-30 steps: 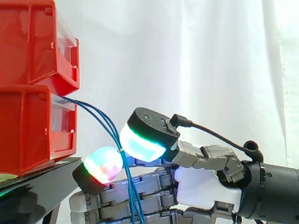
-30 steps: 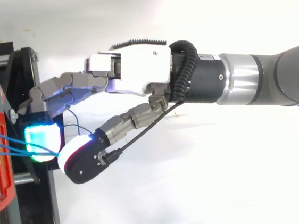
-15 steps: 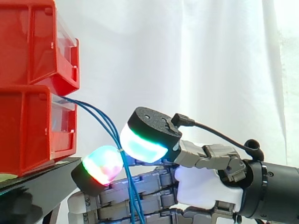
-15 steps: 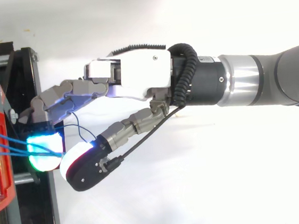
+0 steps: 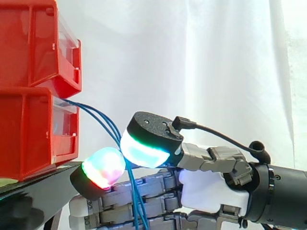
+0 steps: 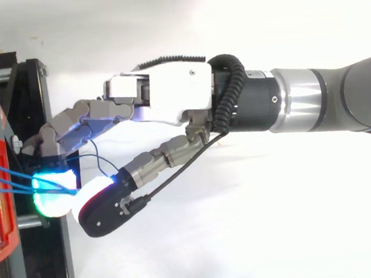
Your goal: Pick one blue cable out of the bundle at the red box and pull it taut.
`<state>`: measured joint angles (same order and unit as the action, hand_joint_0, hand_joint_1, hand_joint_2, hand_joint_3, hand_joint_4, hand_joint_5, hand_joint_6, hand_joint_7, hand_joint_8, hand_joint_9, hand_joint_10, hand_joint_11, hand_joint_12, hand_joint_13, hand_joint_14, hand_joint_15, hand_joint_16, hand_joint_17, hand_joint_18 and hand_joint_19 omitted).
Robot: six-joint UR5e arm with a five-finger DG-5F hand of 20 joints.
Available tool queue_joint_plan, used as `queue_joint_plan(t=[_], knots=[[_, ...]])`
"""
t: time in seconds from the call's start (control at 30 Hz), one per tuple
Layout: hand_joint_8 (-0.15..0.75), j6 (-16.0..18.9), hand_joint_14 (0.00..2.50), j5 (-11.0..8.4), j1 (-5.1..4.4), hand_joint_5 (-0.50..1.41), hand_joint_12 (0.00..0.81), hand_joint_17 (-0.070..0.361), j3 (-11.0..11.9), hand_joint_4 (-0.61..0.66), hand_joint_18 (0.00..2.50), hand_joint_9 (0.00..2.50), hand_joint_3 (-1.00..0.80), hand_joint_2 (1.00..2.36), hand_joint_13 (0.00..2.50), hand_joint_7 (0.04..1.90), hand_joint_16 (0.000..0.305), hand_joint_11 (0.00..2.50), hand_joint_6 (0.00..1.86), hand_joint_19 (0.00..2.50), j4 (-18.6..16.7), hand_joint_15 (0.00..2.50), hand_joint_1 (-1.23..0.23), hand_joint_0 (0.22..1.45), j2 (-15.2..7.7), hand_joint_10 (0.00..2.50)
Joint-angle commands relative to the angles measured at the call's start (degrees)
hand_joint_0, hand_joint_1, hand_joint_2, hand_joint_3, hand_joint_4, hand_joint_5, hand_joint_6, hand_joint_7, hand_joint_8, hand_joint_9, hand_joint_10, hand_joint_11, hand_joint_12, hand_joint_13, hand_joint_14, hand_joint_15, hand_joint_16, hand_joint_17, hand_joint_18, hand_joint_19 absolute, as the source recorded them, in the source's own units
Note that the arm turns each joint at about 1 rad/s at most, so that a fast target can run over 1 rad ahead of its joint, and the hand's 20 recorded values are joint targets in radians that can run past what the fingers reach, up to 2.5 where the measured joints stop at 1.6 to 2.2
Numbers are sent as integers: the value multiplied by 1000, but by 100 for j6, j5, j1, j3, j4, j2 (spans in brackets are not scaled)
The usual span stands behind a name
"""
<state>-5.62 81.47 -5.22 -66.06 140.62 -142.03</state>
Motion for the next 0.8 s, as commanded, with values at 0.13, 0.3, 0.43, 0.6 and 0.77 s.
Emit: queue_joint_plan(t=[0.13,0.3,0.43,0.6,0.77], knots=[[329,0,5,0,3,-185,337,107,6,226,395,546,-193,1016,357,903,47,242,857,272,0,151,-696,626,0,5],[334,-18,5,0,3,-187,341,108,6,234,400,543,-176,1016,358,909,48,253,865,271,18,155,-700,630,44,5],[338,-62,5,9,12,-190,344,110,6,242,420,548,-170,1016,361,877,49,275,884,271,26,154,-716,635,79,6],[339,-79,5,9,12,-192,345,110,6,223,433,560,-172,1017,365,872,49,304,891,269,26,157,-734,644,114,6],[343,-79,6,26,21,-193,345,110,6,210,442,588,-190,1016,374,845,49,360,895,270,114,162,-749,658,149,7]])
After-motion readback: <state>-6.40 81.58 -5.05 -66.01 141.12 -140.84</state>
